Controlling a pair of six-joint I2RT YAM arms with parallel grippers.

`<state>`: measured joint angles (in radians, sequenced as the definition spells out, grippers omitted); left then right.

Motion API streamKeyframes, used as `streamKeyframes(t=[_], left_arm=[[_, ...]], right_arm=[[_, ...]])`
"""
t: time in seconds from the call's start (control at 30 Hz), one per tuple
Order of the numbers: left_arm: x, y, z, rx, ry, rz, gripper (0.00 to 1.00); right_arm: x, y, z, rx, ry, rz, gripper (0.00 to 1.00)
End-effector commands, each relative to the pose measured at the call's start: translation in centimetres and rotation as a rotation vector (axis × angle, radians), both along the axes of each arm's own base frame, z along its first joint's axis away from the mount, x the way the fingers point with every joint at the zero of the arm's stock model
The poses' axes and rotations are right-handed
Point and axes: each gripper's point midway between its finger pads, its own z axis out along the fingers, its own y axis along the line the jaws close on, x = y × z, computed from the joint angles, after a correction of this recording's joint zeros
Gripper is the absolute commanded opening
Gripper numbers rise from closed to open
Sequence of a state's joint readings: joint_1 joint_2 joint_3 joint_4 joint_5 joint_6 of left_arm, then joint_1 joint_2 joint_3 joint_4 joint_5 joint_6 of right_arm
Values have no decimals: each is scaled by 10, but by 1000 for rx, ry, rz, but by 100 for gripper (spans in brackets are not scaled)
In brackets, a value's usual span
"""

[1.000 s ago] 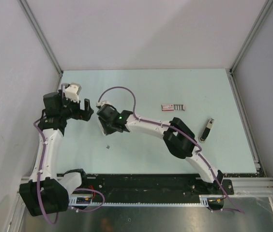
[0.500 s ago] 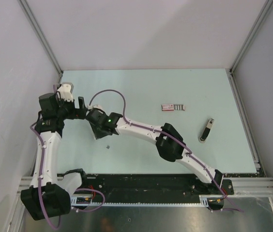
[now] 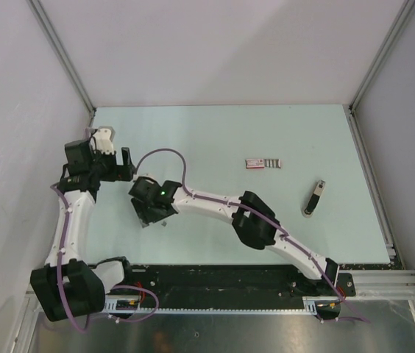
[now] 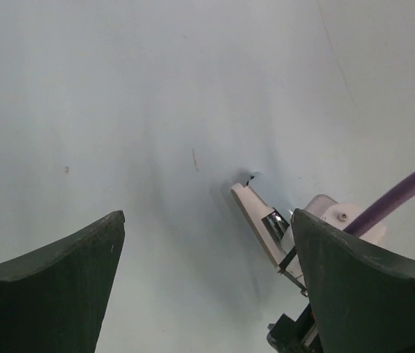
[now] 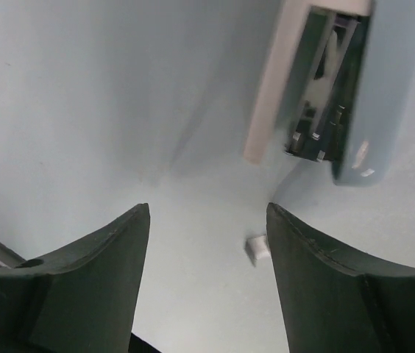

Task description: Unload the staples from the stapler

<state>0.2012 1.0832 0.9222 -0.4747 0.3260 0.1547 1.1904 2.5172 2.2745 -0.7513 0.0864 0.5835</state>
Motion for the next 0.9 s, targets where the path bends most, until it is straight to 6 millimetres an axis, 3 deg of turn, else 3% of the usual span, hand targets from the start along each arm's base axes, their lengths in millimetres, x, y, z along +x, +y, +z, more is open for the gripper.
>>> streamKeyframes(t=[0.0, 0.07, 0.17, 0.23, 0.3, 0.4, 0.53, 0.63, 0.73, 0.87], left_arm=[[2, -7, -13, -46, 39, -20, 100], [3, -9, -17, -47, 52, -28, 100], [3, -15, -21, -30, 64, -53, 100], [3, -23, -23, -3, 64, -82, 99], [2, -35, -25, 22, 67, -116, 99], [0, -54, -28, 42, 73, -176, 100], [-2, -71, -34, 59, 83, -237, 99], [-3, -80, -37, 81, 81, -269, 99], [-4, -90, -40, 97, 72, -308, 99], [-5, -102, -43, 113, 63, -344, 99]], right_arm=[[30, -13, 83, 125, -88, -48, 69], [43, -30, 110, 146, -120, -75, 69], [73, -77, 140, 133, -177, -165, 76], [97, -124, 157, 130, -207, -257, 86], [115, -182, 153, 104, -202, -368, 94], [134, -282, 147, 59, -187, -578, 99], [127, -399, 130, -90, -175, -847, 99], [111, -459, 117, -212, -139, -1009, 99], [92, -498, 104, -302, -85, -1105, 99], [73, -527, 90, -332, -46, -1170, 97]])
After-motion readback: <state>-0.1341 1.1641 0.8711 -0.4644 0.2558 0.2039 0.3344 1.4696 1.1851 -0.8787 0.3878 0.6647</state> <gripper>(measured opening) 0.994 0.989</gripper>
